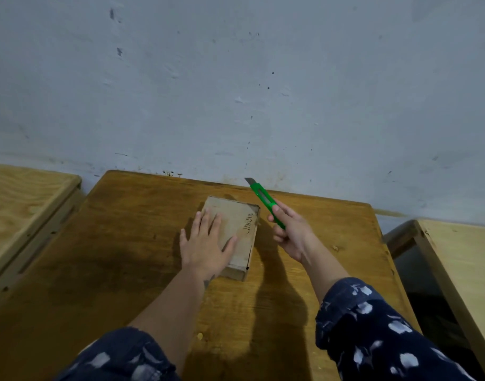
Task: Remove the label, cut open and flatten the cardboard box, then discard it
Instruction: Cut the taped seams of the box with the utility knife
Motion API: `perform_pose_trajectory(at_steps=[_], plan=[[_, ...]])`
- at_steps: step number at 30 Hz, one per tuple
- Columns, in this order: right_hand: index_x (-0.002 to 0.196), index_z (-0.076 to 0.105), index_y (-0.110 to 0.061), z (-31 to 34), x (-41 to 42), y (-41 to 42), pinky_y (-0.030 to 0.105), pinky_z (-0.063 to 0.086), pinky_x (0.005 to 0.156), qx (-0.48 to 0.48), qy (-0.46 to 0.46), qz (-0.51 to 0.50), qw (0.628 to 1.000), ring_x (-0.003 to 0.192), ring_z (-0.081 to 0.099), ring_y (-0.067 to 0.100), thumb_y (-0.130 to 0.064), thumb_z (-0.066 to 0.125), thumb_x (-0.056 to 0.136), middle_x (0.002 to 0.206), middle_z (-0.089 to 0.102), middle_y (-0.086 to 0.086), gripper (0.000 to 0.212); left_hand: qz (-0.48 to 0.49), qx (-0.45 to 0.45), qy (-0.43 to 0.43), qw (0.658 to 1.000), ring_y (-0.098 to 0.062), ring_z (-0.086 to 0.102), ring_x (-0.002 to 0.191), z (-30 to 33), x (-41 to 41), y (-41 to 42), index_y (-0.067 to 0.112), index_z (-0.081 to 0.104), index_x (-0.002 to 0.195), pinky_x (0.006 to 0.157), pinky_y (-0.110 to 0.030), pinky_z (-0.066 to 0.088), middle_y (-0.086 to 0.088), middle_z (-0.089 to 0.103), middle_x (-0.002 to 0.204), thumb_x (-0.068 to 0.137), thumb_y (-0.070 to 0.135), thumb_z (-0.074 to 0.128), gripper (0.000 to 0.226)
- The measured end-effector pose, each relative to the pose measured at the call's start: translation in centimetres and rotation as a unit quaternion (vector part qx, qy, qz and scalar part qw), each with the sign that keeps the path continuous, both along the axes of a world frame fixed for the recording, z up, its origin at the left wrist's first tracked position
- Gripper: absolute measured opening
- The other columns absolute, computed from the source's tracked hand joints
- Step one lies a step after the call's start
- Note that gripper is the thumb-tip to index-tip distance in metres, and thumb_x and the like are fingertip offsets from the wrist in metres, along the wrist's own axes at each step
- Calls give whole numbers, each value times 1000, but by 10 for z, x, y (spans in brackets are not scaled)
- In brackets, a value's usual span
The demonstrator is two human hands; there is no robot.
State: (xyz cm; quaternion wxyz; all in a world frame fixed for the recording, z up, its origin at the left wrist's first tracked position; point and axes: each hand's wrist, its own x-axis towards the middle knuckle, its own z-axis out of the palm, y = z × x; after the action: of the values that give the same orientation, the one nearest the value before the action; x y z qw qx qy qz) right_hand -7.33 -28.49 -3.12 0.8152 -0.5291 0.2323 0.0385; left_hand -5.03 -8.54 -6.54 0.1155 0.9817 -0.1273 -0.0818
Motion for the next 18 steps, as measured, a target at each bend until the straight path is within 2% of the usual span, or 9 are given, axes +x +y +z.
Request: perform_pose_trajectory(at_steps=[4, 8, 11, 13, 15, 17, 18], plan=[[126, 57, -21, -8, -5, 8, 21, 32, 43, -87, 59, -29, 994, 47, 40, 6, -27, 60, 90, 73, 64, -3, 36, 1, -2, 1, 1000, -17, -15, 147, 0, -2, 0, 29, 1, 153, 119, -53, 2, 4, -11, 161, 91, 67, 14, 74], [119, 60, -28, -10, -7, 16, 17, 36, 41, -190, 100, -6, 977, 56, 48, 8, -27, 62, 90, 91, 70, 0, 30, 2, -7, 1, 1000, -16, -16, 147, -2, -2, 1, 29, 1, 153, 119, -53, 1, 4, -11, 162, 91, 68, 15, 74], [110, 65, -22, -11, -4, 17, 21, 49, 53, -234, 109, -14, 966, 68, 60, 12, -23, 67, 86, 94, 69, 0, 24, -1, -6, -1, 1000, -17, -16, 147, -3, -2, 0, 29, 1, 153, 118, -53, 0, 4, -10, 162, 92, 67, 15, 73], [100, 67, -19, -9, 1, 14, 25, 51, 61, -319, 122, 14, 940, 76, 63, 13, -24, 71, 82, 89, 68, -2, 18, -1, -11, -6, 1000, -17, -15, 147, -3, -1, 0, 29, 1, 153, 118, -53, 0, 4, -9, 162, 92, 67, 16, 73], [90, 62, -18, -7, 7, 12, 28, 51, 65, -402, 127, 59, 905, 79, 61, 14, -26, 71, 82, 87, 65, -1, 13, -1, -12, -8, 1000, -17, -15, 147, -3, -2, 1, 29, 2, 153, 118, -53, 0, 4, -9, 162, 92, 66, 16, 73], [97, 55, -16, -5, 12, 12, 29, 52, 67, -460, 132, 110, 871, 77, 59, 14, -22, 64, 87, 86, 59, -1, 15, 0, -12, -10, 1000, -17, -14, 147, -2, -2, 0, 28, 5, 153, 118, -54, 0, 3, -8, 162, 92, 66, 17, 72], [106, 52, -15, -2, 14, 12, 29, 52, 66, -460, 135, 135, 867, 76, 59, 13, -19, 61, 90, 89, 59, 0, 19, -1, -11, -14, 1000, -17, -14, 147, -1, -2, 0, 27, 8, 153, 118, -54, 0, 2, -7, 162, 92, 66, 18, 72]])
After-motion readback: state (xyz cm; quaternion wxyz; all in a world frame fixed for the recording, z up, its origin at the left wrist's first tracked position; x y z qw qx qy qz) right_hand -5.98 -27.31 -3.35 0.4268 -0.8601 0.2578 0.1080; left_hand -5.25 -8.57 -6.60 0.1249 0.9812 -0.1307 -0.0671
